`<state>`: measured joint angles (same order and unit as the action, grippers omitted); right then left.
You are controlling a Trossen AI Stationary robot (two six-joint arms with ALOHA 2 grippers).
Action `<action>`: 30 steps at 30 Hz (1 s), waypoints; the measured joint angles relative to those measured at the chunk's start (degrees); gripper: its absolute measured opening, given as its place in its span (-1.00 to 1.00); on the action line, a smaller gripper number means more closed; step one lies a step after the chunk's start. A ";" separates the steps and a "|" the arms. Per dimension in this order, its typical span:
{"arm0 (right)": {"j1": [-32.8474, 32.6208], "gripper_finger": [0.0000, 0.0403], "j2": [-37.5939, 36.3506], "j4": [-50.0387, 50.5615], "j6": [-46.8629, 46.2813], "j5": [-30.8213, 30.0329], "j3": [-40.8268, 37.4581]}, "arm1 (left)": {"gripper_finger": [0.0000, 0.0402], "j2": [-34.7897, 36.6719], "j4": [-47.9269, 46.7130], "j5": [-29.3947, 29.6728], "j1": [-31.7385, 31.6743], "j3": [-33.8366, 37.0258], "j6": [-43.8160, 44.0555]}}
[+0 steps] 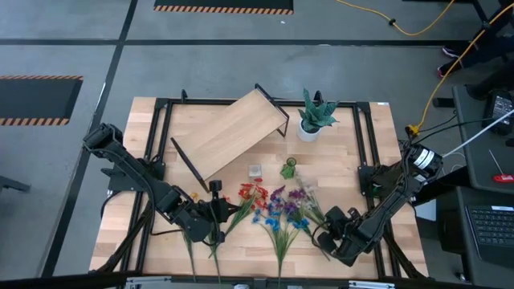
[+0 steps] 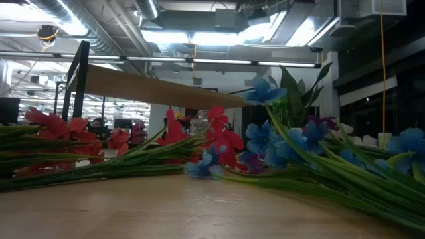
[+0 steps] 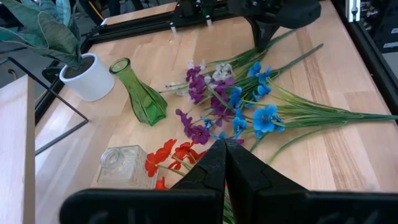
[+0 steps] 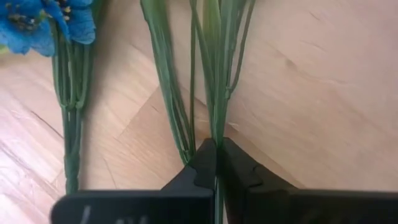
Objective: Pick and place flowers into a vace then onto a shelf
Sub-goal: Put the white flowers into the green vase
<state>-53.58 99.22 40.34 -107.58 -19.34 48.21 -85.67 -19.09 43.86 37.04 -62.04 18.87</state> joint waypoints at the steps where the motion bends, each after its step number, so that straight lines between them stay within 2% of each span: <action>1: 0.00 -0.97 -0.28 0.45 -0.23 0.11 0.00 | -0.98 0.00 0.00 0.00 -0.02 0.00 -0.02; 5: 0.09 -0.98 -3.04 2.36 -0.20 -0.28 -0.48 | -0.98 0.00 0.00 0.00 -0.02 0.00 0.02; 12: -0.26 -0.99 -8.68 15.46 -3.36 -2.00 -0.80 | -0.98 0.00 -0.02 0.00 -0.02 0.00 0.02; 19: -0.86 -0.99 -13.22 19.23 -3.41 -2.91 -0.31 | -0.98 0.00 -0.02 0.00 0.00 0.00 1.44; 30: -4.57 -1.00 -14.60 42.63 -10.37 -4.63 9.80 | -0.98 0.00 0.00 0.00 -0.02 0.00 2.57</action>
<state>-58.15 84.63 82.97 -117.96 -23.97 58.00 -85.67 -19.09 43.86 37.01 -62.04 21.44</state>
